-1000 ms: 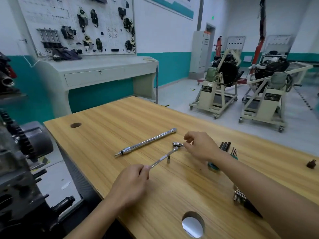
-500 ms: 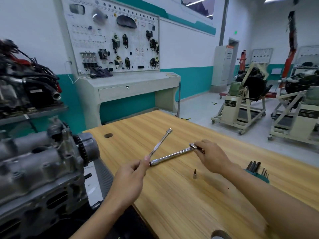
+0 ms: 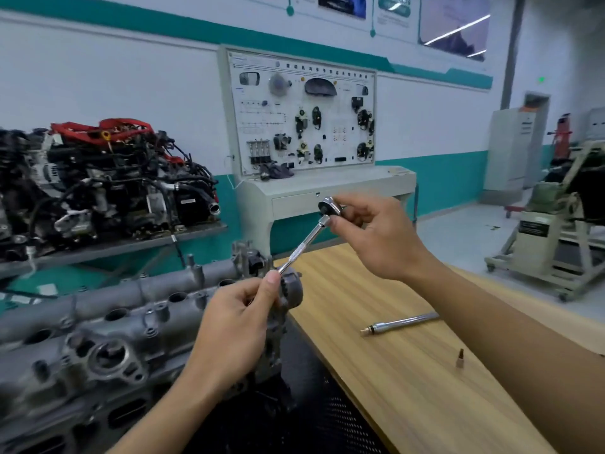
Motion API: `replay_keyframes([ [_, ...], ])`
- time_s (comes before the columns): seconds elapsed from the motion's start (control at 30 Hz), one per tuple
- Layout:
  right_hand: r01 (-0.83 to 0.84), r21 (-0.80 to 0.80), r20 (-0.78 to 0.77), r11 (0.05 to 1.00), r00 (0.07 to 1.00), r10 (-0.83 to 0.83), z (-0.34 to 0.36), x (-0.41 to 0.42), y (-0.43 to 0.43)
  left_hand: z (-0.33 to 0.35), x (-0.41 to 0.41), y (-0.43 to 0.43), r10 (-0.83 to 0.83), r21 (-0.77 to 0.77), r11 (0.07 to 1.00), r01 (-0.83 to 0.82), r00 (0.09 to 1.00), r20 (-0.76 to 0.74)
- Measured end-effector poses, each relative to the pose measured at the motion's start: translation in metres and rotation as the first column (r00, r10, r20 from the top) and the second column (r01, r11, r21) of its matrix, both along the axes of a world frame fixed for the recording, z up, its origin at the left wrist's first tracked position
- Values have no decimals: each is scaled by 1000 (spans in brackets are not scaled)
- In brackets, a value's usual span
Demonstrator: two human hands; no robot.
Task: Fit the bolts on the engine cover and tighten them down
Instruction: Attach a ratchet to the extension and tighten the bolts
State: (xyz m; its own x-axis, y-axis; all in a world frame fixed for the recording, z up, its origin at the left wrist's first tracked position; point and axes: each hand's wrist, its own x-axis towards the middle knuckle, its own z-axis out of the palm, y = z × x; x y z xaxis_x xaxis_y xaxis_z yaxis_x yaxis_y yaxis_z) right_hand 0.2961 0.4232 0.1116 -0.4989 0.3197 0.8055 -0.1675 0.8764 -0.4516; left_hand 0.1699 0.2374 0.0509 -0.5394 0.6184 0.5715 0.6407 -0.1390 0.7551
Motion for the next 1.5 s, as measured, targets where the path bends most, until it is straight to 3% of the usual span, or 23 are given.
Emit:
replay_keyframes([
  [0.17,-42,19,-124,999,991,44,10,-38,-41,7,-25,-50,128,71,989,-130,991,28],
  [0.33,-109,60,-142,992,983,117,20,-68,-68,13,-48,-87,206,86,975,-206,979,14],
  [0.5,-144,71,-110,987,982,151,32,-92,-87,21,-59,-106,182,74,979,-189,979,95],
  [0.7,-188,85,-128,979,972,198,39,-110,-105,30,-69,-123,260,112,960,-258,966,-3],
  [0.83,-201,119,-142,972,966,217,42,-122,-119,35,-78,-136,269,74,961,-266,963,-30],
  [0.97,-307,122,-101,944,942,319,52,-133,-133,45,-96,-155,177,-49,984,-174,983,54],
  [1.07,-481,62,10,875,877,481,63,-142,-146,63,-105,-162,194,-73,978,-196,981,-26],
  [1.2,-736,-68,89,673,668,739,73,-168,-176,105,-107,-162,275,101,960,-261,947,-164],
  [1.27,-799,-101,128,593,581,804,88,-173,-182,122,-113,-170,197,122,976,-183,974,-115],
  [1.33,-809,31,207,587,580,788,107,-175,-184,131,-119,-179,-32,109,994,23,997,76],
  [1.4,-716,284,217,638,696,684,124,-183,-185,136,-125,-184,-256,145,964,222,925,283],
  [1.5,-437,571,135,695,885,446,138,-218,-185,145,-137,-181,-425,223,904,364,820,384],
])
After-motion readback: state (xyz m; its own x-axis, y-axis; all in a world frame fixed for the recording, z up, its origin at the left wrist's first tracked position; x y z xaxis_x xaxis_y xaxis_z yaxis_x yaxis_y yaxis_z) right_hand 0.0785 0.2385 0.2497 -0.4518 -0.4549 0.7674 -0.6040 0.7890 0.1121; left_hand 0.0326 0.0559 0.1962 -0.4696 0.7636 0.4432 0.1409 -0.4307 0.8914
